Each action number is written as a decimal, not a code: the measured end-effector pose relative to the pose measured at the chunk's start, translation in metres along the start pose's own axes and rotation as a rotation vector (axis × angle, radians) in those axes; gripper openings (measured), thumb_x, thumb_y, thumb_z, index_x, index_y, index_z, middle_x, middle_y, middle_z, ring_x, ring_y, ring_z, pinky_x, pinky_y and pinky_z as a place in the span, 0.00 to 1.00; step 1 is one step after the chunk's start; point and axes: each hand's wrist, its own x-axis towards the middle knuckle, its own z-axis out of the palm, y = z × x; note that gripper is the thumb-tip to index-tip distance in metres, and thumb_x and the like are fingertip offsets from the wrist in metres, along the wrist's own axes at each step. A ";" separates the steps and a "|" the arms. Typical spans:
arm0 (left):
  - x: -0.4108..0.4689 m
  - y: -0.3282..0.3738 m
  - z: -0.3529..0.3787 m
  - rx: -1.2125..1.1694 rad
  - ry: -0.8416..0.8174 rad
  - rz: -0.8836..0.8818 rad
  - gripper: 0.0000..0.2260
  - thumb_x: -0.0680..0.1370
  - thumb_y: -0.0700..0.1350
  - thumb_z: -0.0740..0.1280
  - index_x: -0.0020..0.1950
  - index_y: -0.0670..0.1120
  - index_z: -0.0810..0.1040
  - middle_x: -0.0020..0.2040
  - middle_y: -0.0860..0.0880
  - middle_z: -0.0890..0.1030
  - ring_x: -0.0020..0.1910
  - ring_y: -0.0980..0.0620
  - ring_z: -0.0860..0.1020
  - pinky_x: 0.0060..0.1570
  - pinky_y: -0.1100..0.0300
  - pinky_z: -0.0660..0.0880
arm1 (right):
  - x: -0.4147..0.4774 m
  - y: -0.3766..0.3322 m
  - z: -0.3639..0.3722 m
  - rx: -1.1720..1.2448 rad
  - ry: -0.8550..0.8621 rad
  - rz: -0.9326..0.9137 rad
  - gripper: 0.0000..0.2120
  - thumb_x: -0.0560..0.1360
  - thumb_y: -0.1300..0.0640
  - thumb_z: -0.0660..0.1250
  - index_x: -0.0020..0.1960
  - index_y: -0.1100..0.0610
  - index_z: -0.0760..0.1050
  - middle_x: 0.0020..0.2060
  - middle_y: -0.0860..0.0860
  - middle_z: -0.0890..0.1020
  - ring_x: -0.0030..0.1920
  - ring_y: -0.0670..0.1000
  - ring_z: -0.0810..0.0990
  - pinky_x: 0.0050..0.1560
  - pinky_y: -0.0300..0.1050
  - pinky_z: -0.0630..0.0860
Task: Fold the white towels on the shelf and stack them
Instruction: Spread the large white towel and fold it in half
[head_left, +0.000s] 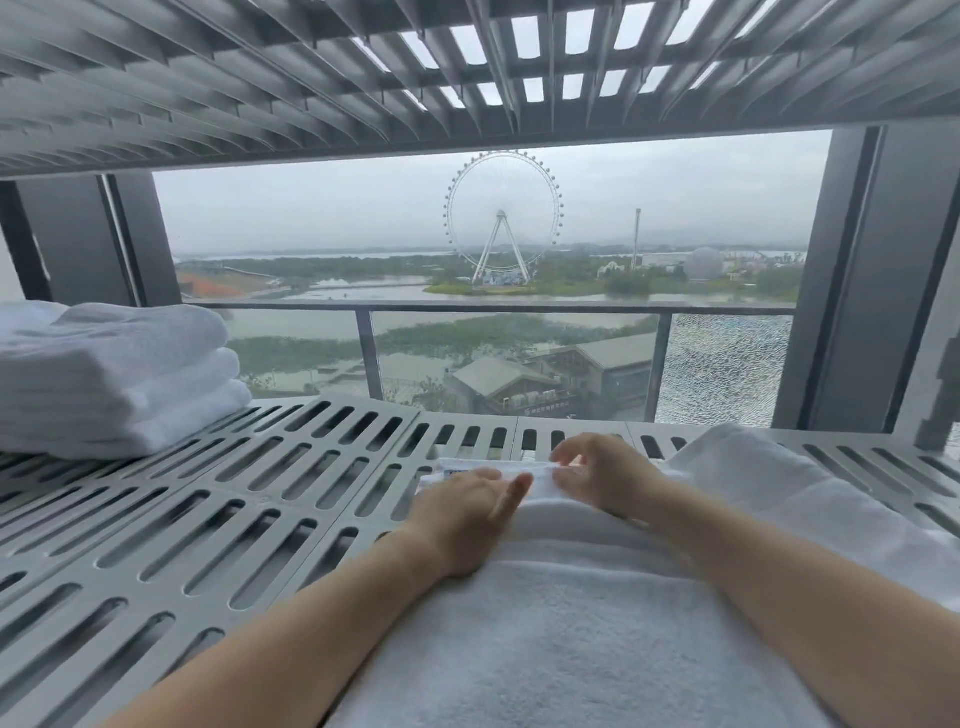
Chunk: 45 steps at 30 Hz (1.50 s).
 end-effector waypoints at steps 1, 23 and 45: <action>0.003 -0.004 -0.001 -0.051 0.089 -0.082 0.30 0.79 0.61 0.41 0.56 0.47 0.78 0.58 0.50 0.77 0.58 0.49 0.75 0.56 0.51 0.73 | 0.000 0.001 0.005 -0.004 0.029 -0.002 0.13 0.75 0.53 0.64 0.58 0.54 0.78 0.55 0.50 0.79 0.56 0.51 0.76 0.59 0.46 0.72; 0.003 -0.001 0.002 0.120 -0.038 0.157 0.23 0.82 0.55 0.45 0.64 0.45 0.73 0.66 0.49 0.74 0.64 0.50 0.72 0.62 0.49 0.71 | 0.001 0.006 0.013 -0.160 0.281 0.219 0.09 0.76 0.46 0.61 0.49 0.48 0.77 0.46 0.47 0.81 0.54 0.50 0.75 0.52 0.49 0.58; 0.049 0.011 -0.013 0.039 0.021 0.072 0.17 0.83 0.49 0.50 0.64 0.43 0.72 0.63 0.45 0.73 0.64 0.47 0.70 0.65 0.54 0.65 | -0.002 0.009 0.011 0.022 0.228 0.053 0.08 0.76 0.49 0.64 0.52 0.42 0.80 0.51 0.43 0.83 0.55 0.46 0.79 0.60 0.48 0.67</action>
